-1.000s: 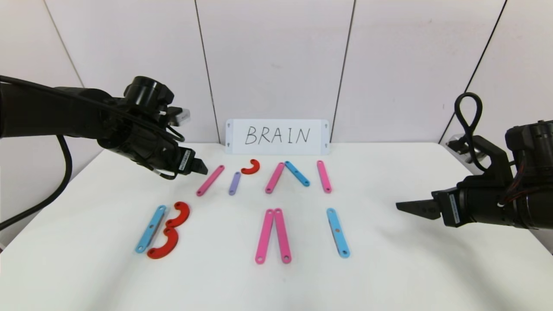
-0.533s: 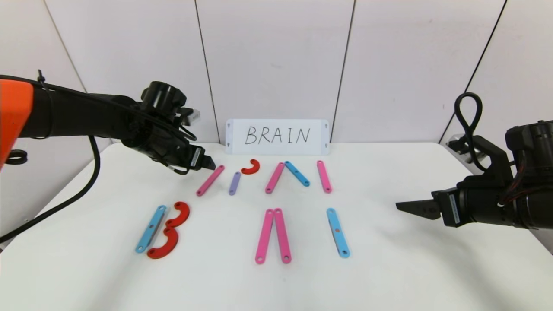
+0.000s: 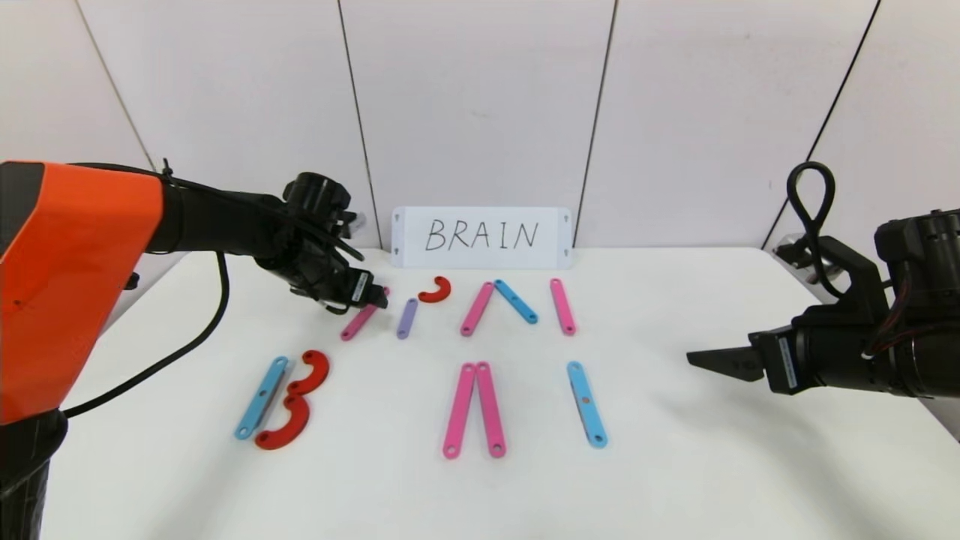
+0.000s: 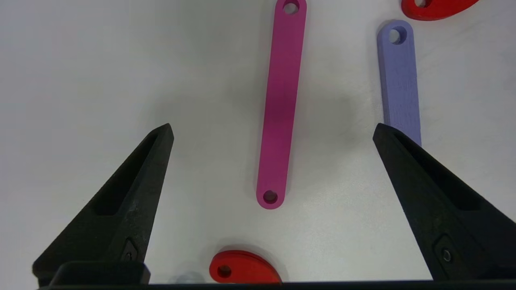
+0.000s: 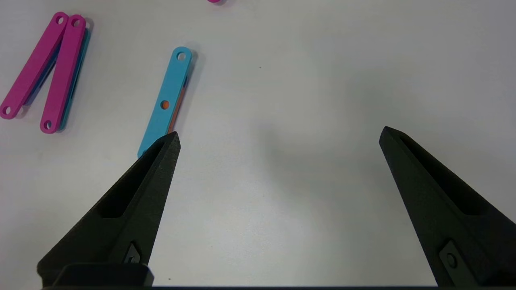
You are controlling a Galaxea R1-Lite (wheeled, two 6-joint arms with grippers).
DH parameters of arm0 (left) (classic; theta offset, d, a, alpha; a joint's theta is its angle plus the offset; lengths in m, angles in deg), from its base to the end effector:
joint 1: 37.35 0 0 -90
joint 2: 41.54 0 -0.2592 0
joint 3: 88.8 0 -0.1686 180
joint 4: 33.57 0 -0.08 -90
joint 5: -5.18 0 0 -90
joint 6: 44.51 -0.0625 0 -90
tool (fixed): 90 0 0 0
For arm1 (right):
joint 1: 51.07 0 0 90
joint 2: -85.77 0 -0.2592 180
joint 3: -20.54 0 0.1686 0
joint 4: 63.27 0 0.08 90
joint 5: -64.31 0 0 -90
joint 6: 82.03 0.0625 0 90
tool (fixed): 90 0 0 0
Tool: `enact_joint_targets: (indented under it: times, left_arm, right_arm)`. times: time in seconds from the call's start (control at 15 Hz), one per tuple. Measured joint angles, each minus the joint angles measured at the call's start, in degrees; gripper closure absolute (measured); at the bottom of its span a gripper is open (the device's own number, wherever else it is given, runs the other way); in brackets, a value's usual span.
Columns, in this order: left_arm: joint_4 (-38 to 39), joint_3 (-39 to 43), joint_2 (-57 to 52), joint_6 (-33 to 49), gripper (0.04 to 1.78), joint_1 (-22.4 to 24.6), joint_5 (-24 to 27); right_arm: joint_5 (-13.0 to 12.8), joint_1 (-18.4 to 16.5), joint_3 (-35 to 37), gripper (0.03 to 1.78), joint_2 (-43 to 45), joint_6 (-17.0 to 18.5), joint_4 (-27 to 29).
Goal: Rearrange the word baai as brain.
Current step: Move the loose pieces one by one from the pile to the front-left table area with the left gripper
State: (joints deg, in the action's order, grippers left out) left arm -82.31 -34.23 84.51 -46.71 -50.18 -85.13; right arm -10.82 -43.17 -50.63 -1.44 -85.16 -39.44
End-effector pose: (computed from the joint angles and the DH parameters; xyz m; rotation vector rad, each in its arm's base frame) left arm 0.4037 -0.0916 0.0996 0.1346 0.8537 -0.2213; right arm 0.2525 0.0512 0.1223 -0.0091 0.6883 0.4001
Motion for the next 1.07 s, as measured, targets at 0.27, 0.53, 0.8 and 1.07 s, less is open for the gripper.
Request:
enact_joint_targets:
  times: [0.27, 0.53, 0.8, 1.07]
  left_arm:
    - [0.1, -0.3, 1.9, 0.1, 0.09, 0.0, 0.0]
    - [0.0, -0.5, 2.6, 0.2, 0.09, 0.1, 0.0]
    - [0.0, -0.5, 2.8, 0.2, 0.09, 0.0, 0.0]
    - [0.0, -0.5, 3.0, 0.2, 0.09, 0.1, 0.0]
  right_arm:
    - [-0.2, 0.0, 0.4, 0.08, -0.2, 0.1, -1.5]
    - [-0.5, -0.1, 0.1, 0.08, -0.7, 0.4, -1.8]
    - [-0.4, -0.1, 0.0, 0.08, -0.9, 0.5, -1.8]
    - [-0.4, -0.1, 0.0, 0.08, -0.9, 0.4, -1.8]
